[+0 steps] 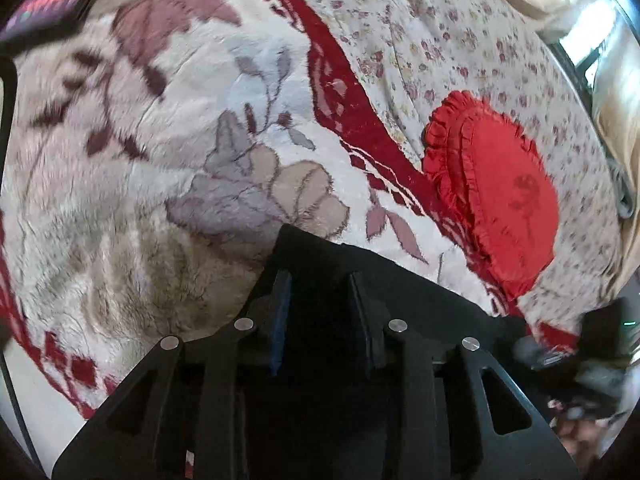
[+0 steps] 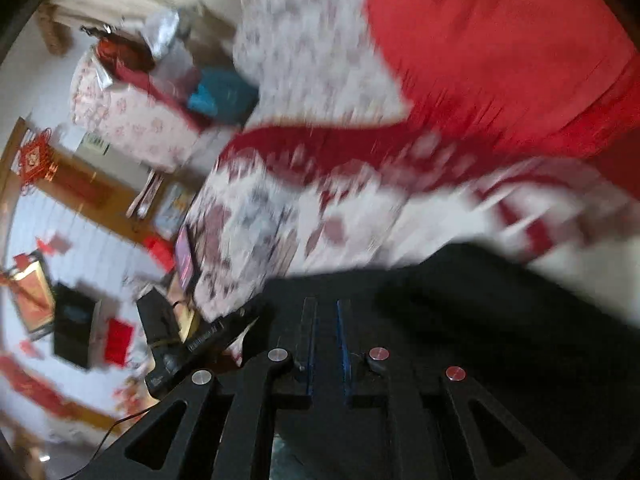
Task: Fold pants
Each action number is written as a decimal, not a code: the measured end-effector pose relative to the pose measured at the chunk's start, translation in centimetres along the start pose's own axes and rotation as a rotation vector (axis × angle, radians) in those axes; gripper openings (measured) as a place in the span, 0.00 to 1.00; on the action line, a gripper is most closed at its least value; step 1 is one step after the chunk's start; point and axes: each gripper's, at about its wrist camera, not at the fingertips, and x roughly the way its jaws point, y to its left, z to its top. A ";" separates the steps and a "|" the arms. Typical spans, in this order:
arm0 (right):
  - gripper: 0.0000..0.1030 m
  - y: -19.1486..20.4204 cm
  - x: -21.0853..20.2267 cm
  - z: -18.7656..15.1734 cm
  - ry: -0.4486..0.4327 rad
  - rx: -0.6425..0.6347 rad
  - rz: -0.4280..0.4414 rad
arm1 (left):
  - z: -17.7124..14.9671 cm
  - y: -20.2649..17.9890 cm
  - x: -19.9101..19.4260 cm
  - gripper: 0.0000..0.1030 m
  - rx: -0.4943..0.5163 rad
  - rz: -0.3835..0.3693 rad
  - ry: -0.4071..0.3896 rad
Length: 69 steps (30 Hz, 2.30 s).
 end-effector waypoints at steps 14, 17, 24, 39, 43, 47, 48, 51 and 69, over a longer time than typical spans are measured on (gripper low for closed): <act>0.01 -8.5 -9.4 0.0 -0.331 0.233 -0.032 | -0.8 -0.5 0.6 0.29 0.046 0.030 -0.048; 0.03 -4.8 -8.9 -0.3 -0.294 0.100 0.163 | -0.9 -0.5 0.7 0.29 0.052 0.036 -0.056; 0.00 -8.5 -3.2 -2.0 0.017 0.290 0.033 | -1.1 -0.6 0.7 0.29 0.072 0.036 -0.068; 0.05 -8.6 -7.1 -4.1 -0.039 0.283 0.103 | -1.6 -0.5 0.6 0.29 0.114 0.026 -0.090; 0.01 -14.1 -10.0 -5.2 -0.133 0.501 0.094 | -1.3 -0.5 0.7 0.29 0.125 0.025 -0.068; 0.02 -16.7 -17.1 -6.8 -0.294 0.465 -0.021 | -1.2 -0.5 0.7 0.29 0.127 0.028 -0.069; 0.02 -17.4 -19.0 -7.4 -0.328 0.455 -0.038 | -1.2 -0.4 0.7 0.29 0.126 0.027 -0.068; 0.04 -18.4 -25.3 -9.5 -0.462 0.419 -0.155 | -1.1 -0.5 0.8 0.29 0.133 0.035 -0.066; 0.05 -19.8 -30.6 -18.4 -0.609 0.462 -0.148 | -0.4 -1.0 1.1 0.29 0.160 0.067 -0.029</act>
